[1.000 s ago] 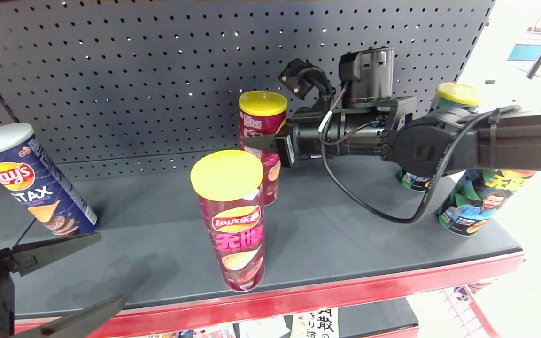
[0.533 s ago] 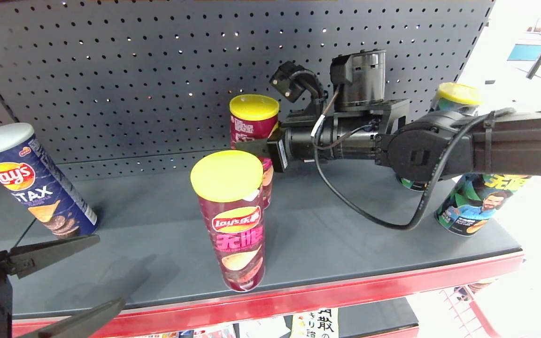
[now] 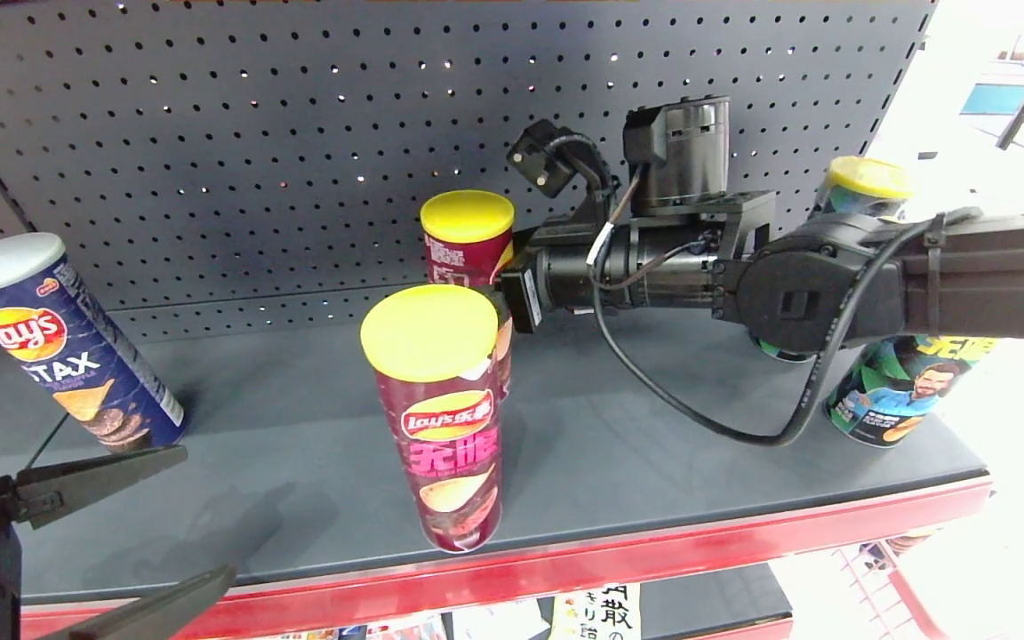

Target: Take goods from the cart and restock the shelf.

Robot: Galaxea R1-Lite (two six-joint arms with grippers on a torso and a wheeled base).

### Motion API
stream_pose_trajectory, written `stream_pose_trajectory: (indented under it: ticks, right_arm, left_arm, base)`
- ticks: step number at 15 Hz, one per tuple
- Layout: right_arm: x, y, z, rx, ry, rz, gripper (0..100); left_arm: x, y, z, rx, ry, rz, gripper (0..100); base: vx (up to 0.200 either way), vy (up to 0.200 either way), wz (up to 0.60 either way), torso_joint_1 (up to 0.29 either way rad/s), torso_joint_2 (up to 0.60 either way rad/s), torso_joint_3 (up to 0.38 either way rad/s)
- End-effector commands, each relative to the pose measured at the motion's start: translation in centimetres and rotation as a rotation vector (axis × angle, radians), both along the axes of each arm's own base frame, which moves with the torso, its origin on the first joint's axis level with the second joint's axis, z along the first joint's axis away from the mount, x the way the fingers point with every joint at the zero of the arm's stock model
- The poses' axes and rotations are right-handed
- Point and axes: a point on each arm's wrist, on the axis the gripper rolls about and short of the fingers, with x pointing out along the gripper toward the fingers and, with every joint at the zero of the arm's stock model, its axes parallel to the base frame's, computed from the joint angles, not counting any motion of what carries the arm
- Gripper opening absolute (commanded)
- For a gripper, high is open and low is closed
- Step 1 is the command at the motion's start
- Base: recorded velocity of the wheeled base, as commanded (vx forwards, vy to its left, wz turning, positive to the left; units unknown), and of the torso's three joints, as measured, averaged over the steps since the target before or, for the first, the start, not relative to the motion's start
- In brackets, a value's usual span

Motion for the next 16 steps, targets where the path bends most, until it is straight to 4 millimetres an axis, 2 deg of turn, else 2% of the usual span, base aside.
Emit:
stream_pose_trajectory:
  ticks: [1,5,9,13,16]
  right_arm:
    - [-1.2,-0.8,0.4,-0.005,0.007,0.003,100]
    - [-4.1,-4.3,0.5,-0.039,0.038,-0.039,100]
    - [-6.6,-8.2,-0.3,-0.088,0.07,-0.143,100]
    - [-12.0,-12.0,-1.2,-0.118,0.082,-0.163,100]
    - [-16.1,-15.1,-1.5,-0.099,0.06,-0.158,100]
  left_arm:
    - [0.0,0.0,0.0,0.001,0.001,0.0,100]
    - [0.4,-0.1,-0.2,0.006,0.018,0.001,100]
    - [1.1,-0.2,-0.7,0.027,0.055,0.031,100]
    - [2.2,-0.5,-1.7,0.086,0.082,0.022,100]
    - [3.7,-0.9,-3.2,0.189,0.106,-0.016,100]
  base:
    - [0.0,0.0,0.0,0.0,0.0,0.0]
    - [0.0,0.0,0.0,0.0,0.0,0.0]
    - [0.0,0.0,0.0,0.0,0.0,0.0]
    - [0.0,0.0,0.0,0.0,0.0,0.0]
    - [0.0,0.0,0.0,0.0,0.0,0.0]
